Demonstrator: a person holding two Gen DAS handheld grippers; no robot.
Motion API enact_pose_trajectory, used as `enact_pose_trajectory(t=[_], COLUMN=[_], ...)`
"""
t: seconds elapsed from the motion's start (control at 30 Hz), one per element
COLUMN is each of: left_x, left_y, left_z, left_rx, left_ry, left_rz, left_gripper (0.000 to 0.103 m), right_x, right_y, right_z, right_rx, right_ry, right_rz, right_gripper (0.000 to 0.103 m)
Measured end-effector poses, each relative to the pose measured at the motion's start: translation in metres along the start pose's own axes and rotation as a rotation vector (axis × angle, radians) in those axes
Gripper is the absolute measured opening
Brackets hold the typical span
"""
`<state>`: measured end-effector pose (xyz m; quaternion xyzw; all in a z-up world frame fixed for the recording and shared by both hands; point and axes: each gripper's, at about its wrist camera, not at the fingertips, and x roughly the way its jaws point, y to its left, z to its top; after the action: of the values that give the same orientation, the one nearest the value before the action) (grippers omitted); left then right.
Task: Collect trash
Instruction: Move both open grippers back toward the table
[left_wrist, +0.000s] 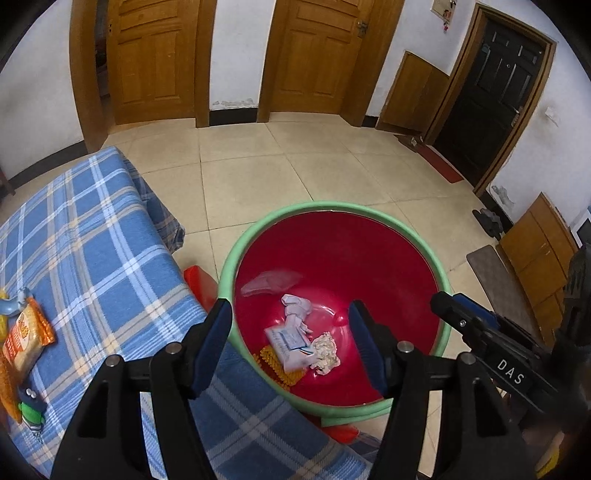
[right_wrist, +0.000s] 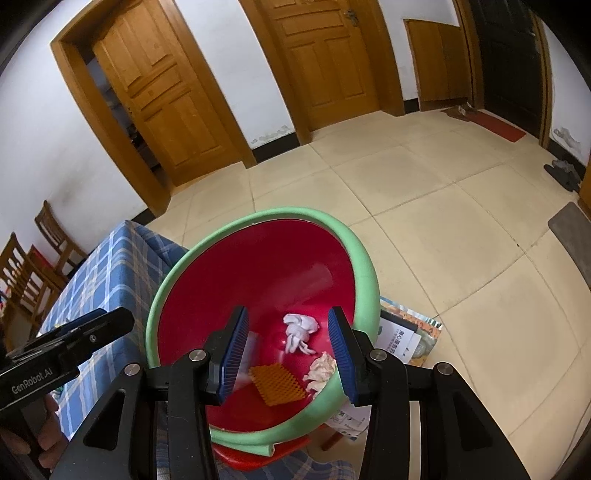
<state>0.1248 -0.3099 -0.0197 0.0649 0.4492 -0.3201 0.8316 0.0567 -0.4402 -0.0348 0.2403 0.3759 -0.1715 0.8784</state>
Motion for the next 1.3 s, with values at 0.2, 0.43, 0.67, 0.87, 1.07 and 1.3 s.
enact_pose_trajectory(t=[0.2, 0.43, 0.67, 0.87, 1.07, 1.3], left_x=[-0.011, -0.031, -0.054, -0.074, -0.097, -0.123], left_y=[0.01, 0.026, 0.048, 0.065, 0.086, 0.117], left_z=[-0.003, -0.008, -0.018, -0.026, -0.037, -0.049], left_rx=[-0.023, -0.066, -0.117, -0.157, -0.204, -0.264], left_ry=[-0.018, -0.048, -0.083, -0.111, -0.142, -0.182], left_rz=[0.001, 0.015, 0.053, 0.089, 0.127, 0.182], left_gripper=[0.065, 0.065, 0.065, 0.065, 0.065, 0.065], right_x=[-0.007, -0.02, -0.032, -0.038, -0.044, -0.048], right_y=[0.009, 0.024, 0.046, 0.065, 0.087, 0.116], right_z=[0.0, -0.002, -0.004, -0.007, -0.01, -0.012], right_rx=[-0.016, -0.045, -0.085, -0.118, -0.15, -0.188], right_ry=[-0.012, -0.028, -0.042, -0.052, -0.058, -0.058], right_rz=[0.001, 0.01, 0.038, 0.066, 0.096, 0.14], right_gripper=[0.046, 0.046, 0.047, 0.047, 0.047, 0.047])
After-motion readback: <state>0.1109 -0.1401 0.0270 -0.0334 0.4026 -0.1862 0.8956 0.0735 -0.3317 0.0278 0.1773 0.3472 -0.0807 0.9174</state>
